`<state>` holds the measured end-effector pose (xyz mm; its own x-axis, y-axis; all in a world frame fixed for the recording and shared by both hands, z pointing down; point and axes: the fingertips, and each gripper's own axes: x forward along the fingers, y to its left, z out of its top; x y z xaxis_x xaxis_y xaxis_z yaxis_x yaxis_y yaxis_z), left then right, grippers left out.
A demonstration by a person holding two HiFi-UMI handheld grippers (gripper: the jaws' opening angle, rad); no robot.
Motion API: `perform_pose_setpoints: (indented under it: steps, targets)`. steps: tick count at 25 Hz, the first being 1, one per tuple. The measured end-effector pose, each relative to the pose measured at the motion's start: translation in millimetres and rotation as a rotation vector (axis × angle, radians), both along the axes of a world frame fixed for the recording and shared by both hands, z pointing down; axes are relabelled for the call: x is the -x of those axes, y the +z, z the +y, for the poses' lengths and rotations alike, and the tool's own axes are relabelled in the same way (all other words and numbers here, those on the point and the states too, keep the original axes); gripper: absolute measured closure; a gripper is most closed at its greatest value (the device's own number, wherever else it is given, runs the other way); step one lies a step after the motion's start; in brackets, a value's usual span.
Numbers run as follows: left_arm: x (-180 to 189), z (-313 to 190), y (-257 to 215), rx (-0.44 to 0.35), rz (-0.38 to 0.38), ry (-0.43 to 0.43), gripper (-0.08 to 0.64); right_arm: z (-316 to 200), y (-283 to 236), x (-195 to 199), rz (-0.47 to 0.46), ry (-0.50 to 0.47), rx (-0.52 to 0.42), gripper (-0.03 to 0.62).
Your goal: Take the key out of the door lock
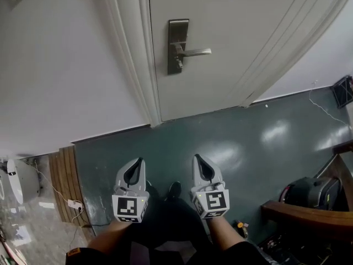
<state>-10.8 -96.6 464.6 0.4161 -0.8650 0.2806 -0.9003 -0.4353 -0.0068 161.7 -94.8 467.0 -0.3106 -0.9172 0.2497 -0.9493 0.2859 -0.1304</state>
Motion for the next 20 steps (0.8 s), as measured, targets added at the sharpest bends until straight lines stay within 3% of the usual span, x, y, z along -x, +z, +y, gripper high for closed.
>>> perform_pose_setpoints:
  steps: [7, 13, 20]
  targets:
    - [-17, -55, 21, 0.036, 0.028, 0.038, 0.545, -48, 9, -4, 0.023, 0.010, 0.024, 0.599]
    - [-32, -125, 10, -0.010, 0.057, 0.113, 0.545, -97, 1, -6, 0.047, 0.052, 0.044, 0.598]
    - [-20, -188, 8, -0.007, 0.101, 0.133, 0.544, -166, -18, 0, 0.070, 0.105, 0.038, 0.599]
